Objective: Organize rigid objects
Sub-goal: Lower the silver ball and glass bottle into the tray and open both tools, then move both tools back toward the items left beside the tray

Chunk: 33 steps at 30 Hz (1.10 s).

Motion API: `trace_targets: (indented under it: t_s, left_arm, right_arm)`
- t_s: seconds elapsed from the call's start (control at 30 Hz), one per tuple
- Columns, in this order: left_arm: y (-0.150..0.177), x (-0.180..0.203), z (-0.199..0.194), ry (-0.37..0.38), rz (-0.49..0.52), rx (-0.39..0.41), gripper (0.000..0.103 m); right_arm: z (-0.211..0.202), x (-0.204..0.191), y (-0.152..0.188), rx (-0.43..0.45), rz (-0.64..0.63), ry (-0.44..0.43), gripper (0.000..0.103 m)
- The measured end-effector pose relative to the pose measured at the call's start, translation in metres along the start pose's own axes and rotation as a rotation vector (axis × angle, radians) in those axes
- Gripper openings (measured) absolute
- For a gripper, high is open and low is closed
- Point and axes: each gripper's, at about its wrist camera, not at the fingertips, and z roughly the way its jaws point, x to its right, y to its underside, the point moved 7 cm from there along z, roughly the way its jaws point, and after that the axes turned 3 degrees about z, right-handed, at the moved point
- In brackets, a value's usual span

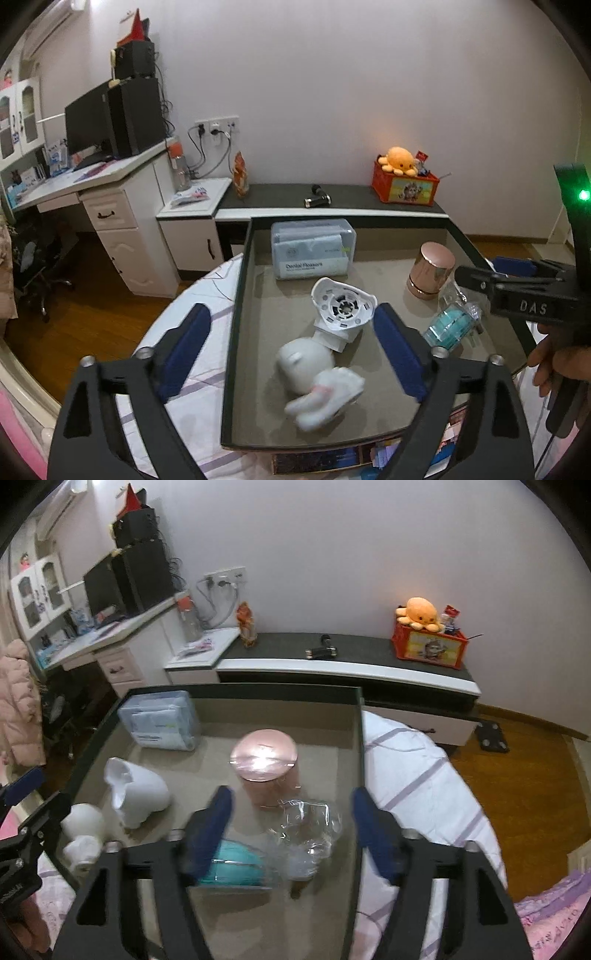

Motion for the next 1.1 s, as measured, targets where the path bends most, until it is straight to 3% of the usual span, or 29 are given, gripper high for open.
trace_targets:
  t_s: [0.17, 0.23, 0.7, 1.1]
  left_arm:
    - [-0.001, -0.004, -0.015, -0.012, -0.002, 0.027, 0.099]
    - [-0.001, -0.005, -0.021, -0.021, 0.001, 0.038, 0.100]
    - [0.000, 0.001, -0.100, -0.032, -0.021, 0.115, 0.103]
    - [0.028, 0.009, -0.190, -0.054, -0.041, 0.170, 0.103]
  right_arm:
    - [-0.012, 0.002, 0.002, 0.024, 0.036, 0.005, 0.088]
    - [-0.024, 0.002, 0.004, 0.050, 0.046, 0.006, 0.103]
    - [-0.125, -0.022, 0.026, 0.203, 0.040, -0.022, 0.103]
    - [-0.203, -0.044, 0.083, 0.266, 0.056, -0.055, 0.103]
